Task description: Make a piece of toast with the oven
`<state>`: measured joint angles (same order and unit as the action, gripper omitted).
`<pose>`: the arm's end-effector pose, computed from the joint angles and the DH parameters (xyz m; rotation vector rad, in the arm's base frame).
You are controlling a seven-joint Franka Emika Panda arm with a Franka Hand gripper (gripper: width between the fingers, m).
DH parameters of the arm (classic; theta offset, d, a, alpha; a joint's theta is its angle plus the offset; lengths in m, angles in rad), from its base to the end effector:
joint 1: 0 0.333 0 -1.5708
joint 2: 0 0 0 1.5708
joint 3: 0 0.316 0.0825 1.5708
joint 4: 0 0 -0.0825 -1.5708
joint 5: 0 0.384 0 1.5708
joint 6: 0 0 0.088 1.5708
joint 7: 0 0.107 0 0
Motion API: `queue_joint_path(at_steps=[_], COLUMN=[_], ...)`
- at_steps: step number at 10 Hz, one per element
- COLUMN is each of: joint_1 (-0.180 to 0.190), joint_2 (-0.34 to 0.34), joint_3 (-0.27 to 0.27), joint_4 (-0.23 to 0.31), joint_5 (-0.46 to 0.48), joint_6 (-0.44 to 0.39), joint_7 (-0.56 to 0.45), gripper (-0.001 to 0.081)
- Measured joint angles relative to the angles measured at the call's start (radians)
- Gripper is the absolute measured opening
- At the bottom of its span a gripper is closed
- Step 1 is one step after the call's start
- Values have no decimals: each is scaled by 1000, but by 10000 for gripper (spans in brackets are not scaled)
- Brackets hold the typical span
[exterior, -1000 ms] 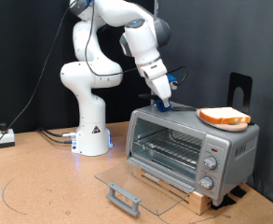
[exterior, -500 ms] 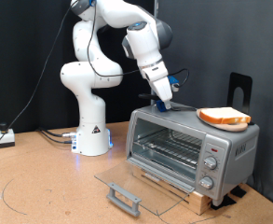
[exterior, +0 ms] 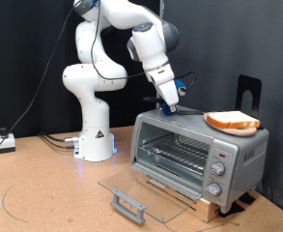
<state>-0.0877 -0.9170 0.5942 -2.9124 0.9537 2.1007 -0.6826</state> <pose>0.2649 0.1512 0.3772 -2.6912 -0.7276 -0.2605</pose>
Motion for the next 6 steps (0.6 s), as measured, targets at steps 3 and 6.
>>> queue_joint_path(at_steps=[3,6], joint_1=[-8,-10], joint_2=[0,2], joint_3=[1,6], joint_4=[0,0], joint_5=[0,0], joint_6=[0,5], joint_7=[0,0], gripper=[465,484])
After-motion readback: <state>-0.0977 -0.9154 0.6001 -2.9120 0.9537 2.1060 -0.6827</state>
